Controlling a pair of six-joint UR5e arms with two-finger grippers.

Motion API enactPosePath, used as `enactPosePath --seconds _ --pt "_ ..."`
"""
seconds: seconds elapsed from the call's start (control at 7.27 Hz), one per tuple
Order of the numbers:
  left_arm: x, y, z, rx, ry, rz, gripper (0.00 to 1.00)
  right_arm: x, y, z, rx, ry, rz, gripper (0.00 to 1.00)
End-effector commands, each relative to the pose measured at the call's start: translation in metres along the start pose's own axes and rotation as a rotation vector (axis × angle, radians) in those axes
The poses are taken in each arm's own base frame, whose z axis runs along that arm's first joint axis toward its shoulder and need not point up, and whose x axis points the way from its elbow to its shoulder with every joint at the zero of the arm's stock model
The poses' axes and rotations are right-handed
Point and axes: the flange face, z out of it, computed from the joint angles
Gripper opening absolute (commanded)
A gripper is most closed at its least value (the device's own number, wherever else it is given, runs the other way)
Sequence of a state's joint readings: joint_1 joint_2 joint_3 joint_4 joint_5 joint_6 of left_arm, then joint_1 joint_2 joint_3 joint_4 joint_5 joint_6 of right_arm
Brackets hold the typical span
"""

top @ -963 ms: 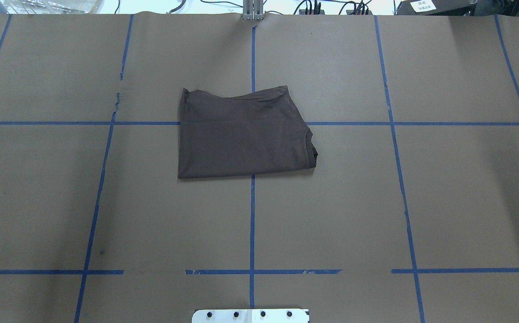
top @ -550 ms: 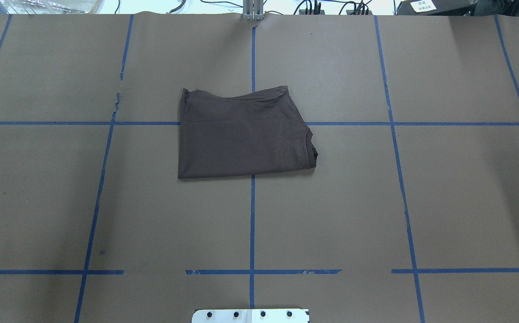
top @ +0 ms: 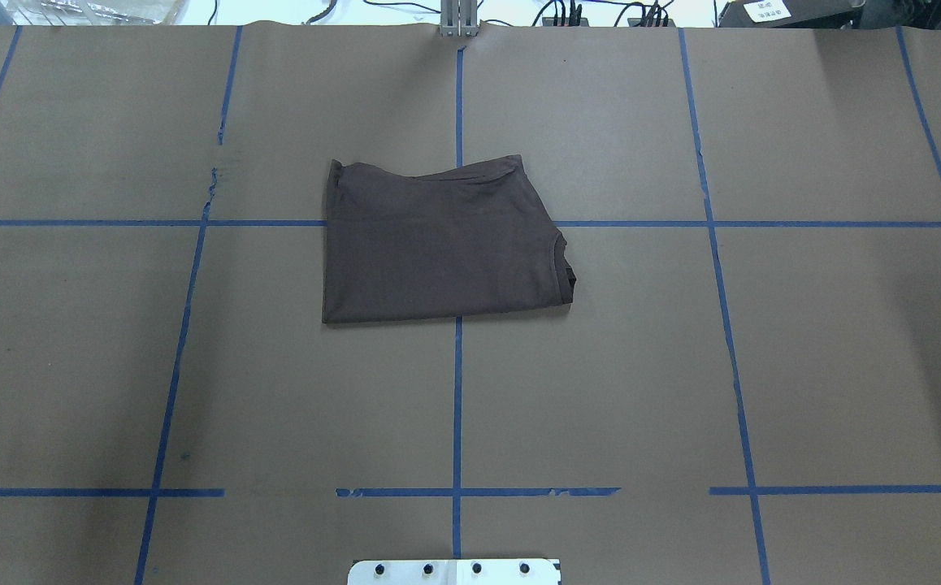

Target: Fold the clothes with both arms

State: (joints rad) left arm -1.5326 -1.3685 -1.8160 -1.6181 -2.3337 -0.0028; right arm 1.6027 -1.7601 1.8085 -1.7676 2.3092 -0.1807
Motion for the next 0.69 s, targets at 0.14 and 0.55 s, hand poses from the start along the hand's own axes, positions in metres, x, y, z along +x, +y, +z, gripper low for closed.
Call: enactPosePath --seconds 0.14,0.55 --pt "-0.0049 0.0029 0.0053 -0.013 0.001 -0.011 1.00 -0.0017 -0.0016 -0.0018 0.005 0.005 0.008 1.00" --pt "-0.0025 0.0020 0.0020 -0.005 -0.007 -0.005 1.00 -0.0037 -0.0019 -0.0040 0.010 0.006 -0.005 1.00"
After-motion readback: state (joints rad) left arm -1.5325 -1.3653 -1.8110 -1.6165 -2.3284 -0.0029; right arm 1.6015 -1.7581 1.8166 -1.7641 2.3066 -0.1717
